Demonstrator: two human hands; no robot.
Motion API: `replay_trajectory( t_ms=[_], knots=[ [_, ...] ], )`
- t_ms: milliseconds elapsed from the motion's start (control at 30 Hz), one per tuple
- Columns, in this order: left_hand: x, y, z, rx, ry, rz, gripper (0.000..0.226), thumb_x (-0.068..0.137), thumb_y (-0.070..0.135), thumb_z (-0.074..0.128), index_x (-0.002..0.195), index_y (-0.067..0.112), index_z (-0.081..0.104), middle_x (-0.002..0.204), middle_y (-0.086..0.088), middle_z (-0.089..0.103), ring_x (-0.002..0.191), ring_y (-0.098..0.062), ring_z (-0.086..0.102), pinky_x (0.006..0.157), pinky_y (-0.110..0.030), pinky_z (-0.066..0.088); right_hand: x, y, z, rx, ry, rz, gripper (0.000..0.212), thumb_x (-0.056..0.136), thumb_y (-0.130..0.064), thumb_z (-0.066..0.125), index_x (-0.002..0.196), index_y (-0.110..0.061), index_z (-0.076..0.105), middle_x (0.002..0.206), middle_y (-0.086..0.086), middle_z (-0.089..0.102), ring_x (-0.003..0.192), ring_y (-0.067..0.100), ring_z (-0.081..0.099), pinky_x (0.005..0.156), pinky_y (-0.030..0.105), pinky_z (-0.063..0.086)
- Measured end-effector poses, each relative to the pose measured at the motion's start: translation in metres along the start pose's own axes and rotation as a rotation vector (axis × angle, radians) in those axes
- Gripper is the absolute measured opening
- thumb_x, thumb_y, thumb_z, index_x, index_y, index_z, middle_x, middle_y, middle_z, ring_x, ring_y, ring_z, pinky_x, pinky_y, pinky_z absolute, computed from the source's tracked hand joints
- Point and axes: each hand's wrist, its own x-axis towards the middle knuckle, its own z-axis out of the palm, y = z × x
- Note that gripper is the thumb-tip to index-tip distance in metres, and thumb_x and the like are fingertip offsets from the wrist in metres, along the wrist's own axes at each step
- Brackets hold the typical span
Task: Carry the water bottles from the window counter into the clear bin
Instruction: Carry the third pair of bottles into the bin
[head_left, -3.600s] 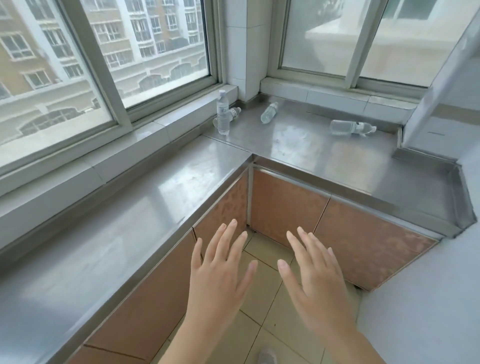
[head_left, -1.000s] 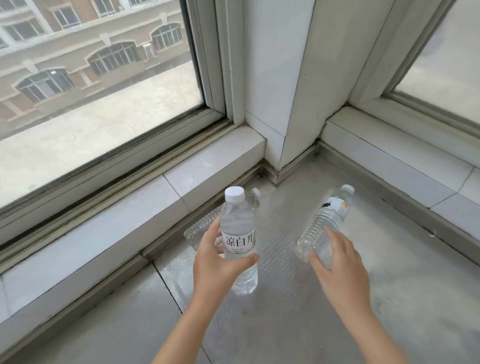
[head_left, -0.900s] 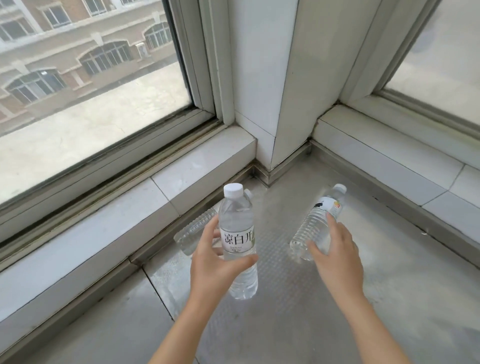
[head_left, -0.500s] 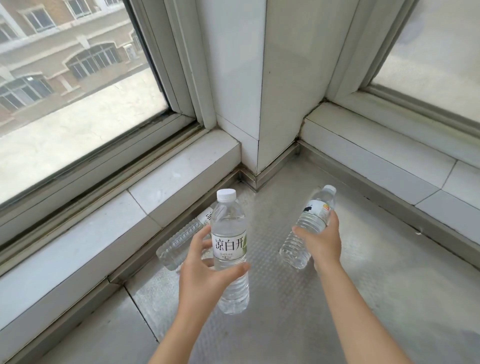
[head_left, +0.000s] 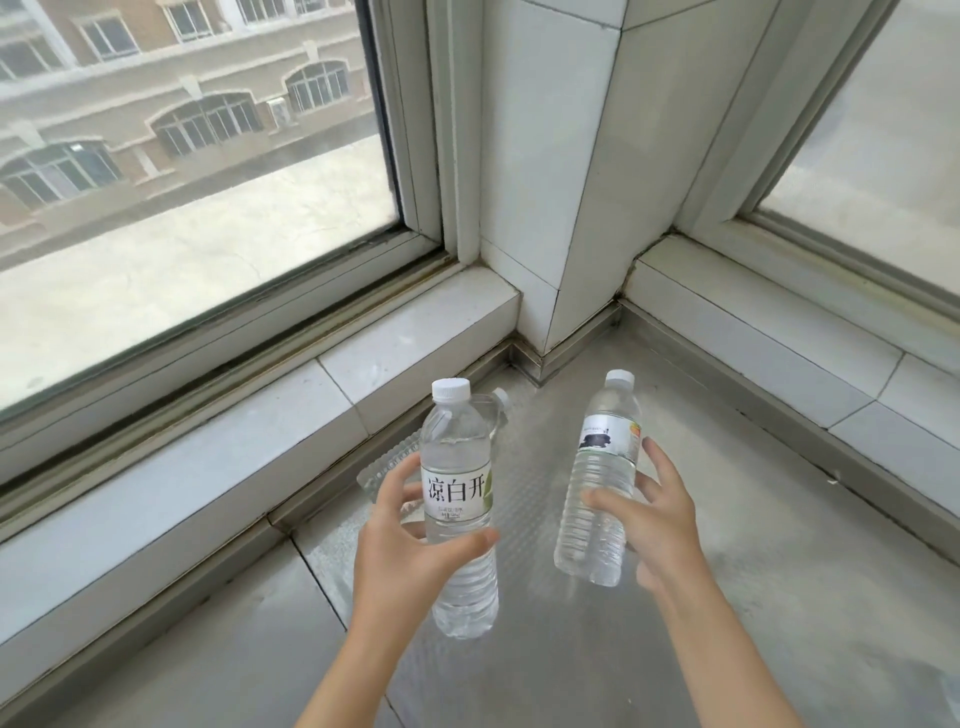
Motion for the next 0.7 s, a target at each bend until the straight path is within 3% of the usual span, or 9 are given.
replay_trajectory(
  t_ms=[67,167,333,400,567,700],
  knots=[
    [-0.011,0.003,-0.014,0.002,0.005,0.019,0.089,0.051,0.020,0.098,0.116,0.059,0.051,0.110,0.020,0.062,0.090,-0.010,0.070,0.077,-0.028,0.053,-0.023,-0.004,0.005,-0.011,-0.042,-0.064,0.095,0.067,0.014,0.073,0.143,-0.030,0.037,0.100,-0.010,0.066,0.081,0.008,0.067,0.061,0.028,0.051],
    [-0.030,0.009,-0.038,0.000,0.029,0.060,0.088,0.050,0.021,0.098,0.103,0.072,0.049,0.104,0.023,0.064,0.081,-0.005,0.071,0.075,-0.028,0.055,-0.058,-0.006,0.013,-0.038,-0.116,-0.189,0.101,0.060,0.009,0.080,0.142,-0.034,0.039,0.109,-0.003,0.068,0.081,0.010,0.070,0.064,0.025,0.054],
    [-0.066,0.016,-0.074,-0.015,0.064,0.098,0.090,0.044,0.033,0.096,0.116,0.064,0.052,0.102,0.026,0.066,0.084,-0.010,0.072,0.080,-0.039,0.059,-0.118,-0.006,0.027,-0.102,-0.181,-0.370,0.100,0.061,0.012,0.080,0.138,-0.040,0.042,0.115,-0.009,0.066,0.097,0.016,0.065,0.074,0.027,0.053],
    [-0.082,0.020,-0.089,-0.025,0.076,0.131,0.091,0.045,0.033,0.097,0.119,0.062,0.052,0.101,0.028,0.066,0.085,-0.009,0.072,0.080,-0.037,0.059,-0.142,-0.004,0.032,-0.120,-0.205,-0.422,0.100,0.061,0.011,0.080,0.136,-0.042,0.043,0.118,-0.010,0.065,0.099,0.015,0.064,0.080,0.030,0.053],
    [-0.136,0.031,-0.123,-0.049,0.145,0.198,0.088,0.052,0.015,0.097,0.120,0.052,0.053,0.095,0.036,0.065,0.080,0.011,0.066,0.068,-0.017,0.053,-0.195,0.003,0.035,-0.147,-0.311,-0.506,0.102,0.059,0.007,0.083,0.135,-0.048,0.042,0.120,-0.014,0.063,0.102,0.008,0.063,0.085,0.031,0.050],
    [-0.187,0.029,-0.147,-0.072,0.261,0.199,0.091,0.049,0.018,0.098,0.113,0.063,0.052,0.097,0.031,0.066,0.077,-0.004,0.072,0.071,-0.024,0.056,-0.234,0.009,0.034,-0.159,-0.436,-0.533,0.104,0.058,0.005,0.085,0.131,-0.054,0.042,0.121,-0.016,0.063,0.103,0.010,0.062,0.082,0.033,0.052]
  ],
)
